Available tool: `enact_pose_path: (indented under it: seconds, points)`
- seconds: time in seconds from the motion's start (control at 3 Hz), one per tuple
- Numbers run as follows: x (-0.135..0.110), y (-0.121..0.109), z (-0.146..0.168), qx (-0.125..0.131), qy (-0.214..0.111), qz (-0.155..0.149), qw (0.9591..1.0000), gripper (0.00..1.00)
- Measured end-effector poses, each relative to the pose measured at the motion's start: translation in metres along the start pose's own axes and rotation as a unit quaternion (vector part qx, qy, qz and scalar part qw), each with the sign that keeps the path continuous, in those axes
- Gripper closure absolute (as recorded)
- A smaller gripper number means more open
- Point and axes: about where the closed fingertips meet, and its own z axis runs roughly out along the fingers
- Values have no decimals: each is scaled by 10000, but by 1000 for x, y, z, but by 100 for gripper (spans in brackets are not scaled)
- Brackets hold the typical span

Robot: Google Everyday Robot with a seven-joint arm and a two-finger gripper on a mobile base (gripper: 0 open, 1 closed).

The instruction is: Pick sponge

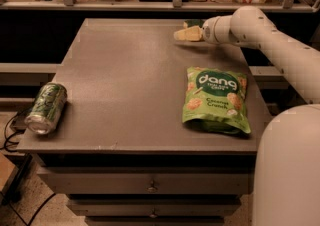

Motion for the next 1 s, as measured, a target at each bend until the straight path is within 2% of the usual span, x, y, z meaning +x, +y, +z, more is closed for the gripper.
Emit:
enact_pose_path:
  seconds: [0.33, 0.67, 1.0]
  points:
    - [-1, -10, 0, 137, 20, 92, 9999, 49]
    - [-3, -14, -3, 180, -1, 130, 9998, 72]
    - [-31, 5, -19, -38, -119, -272, 9996, 95]
